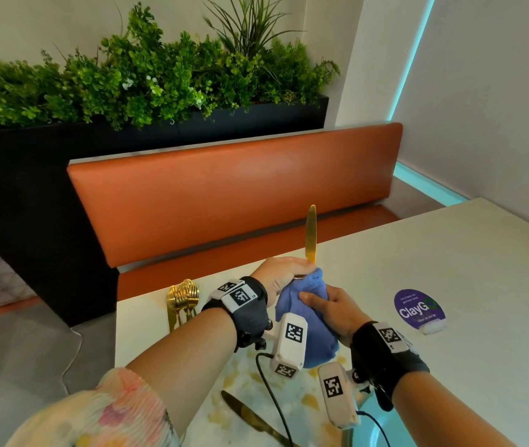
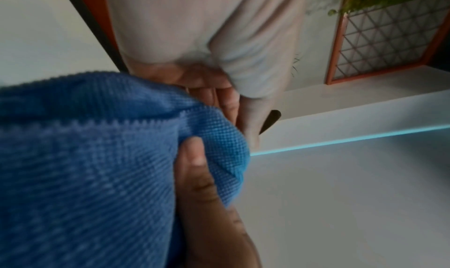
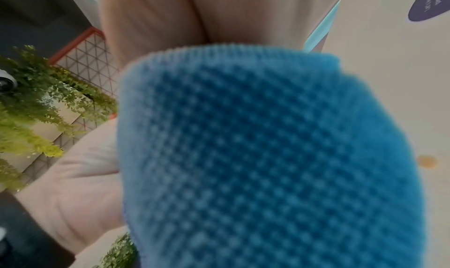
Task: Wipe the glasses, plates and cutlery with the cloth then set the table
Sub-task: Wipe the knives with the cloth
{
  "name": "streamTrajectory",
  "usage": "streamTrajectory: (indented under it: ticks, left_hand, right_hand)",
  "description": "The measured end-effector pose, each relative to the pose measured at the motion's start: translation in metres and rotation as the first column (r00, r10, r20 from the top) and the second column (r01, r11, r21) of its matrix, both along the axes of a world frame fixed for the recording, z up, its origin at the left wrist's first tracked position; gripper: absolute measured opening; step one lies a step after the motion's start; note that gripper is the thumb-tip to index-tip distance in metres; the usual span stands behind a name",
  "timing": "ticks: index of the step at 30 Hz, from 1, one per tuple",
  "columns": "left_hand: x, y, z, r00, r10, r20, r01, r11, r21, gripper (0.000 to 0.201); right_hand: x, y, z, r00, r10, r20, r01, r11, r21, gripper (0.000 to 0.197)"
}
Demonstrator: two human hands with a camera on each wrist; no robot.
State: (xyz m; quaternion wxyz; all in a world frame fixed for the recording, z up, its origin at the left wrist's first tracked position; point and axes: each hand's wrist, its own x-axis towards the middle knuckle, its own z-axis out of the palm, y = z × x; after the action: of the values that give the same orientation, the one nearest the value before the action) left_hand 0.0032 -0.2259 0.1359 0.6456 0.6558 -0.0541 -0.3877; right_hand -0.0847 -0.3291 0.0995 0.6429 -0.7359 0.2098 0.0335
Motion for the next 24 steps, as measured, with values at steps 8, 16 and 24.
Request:
streamTrajectory:
  ticks: [8,16,24]
  left_hand:
    - [0.002,0.001,-0.005,1.0,-0.006,0.021,0.004,0.996,0.093,0.007]
    - [0.018,0.001,0.004,0.968,0.246,0.058,-0.25,0.964,0.089,0.024]
    - [0.019,0.008,0.007,0.944,0.096,0.315,-0.155,0.974,0.166,0.014]
  right_hand:
    - [0.003,0.002,-0.002,1.0,-0.01,-0.027,0.008,0.997,-0.071,0.024]
    - [-0.024,0.009,-0.018,0.963,0.201,-0.18,-0.232,0.958,-0.171,0.015]
    - [-0.003,-0.028,0.003,0.945,-0.319,0.07,0.262,0.869,0.419,0.041]
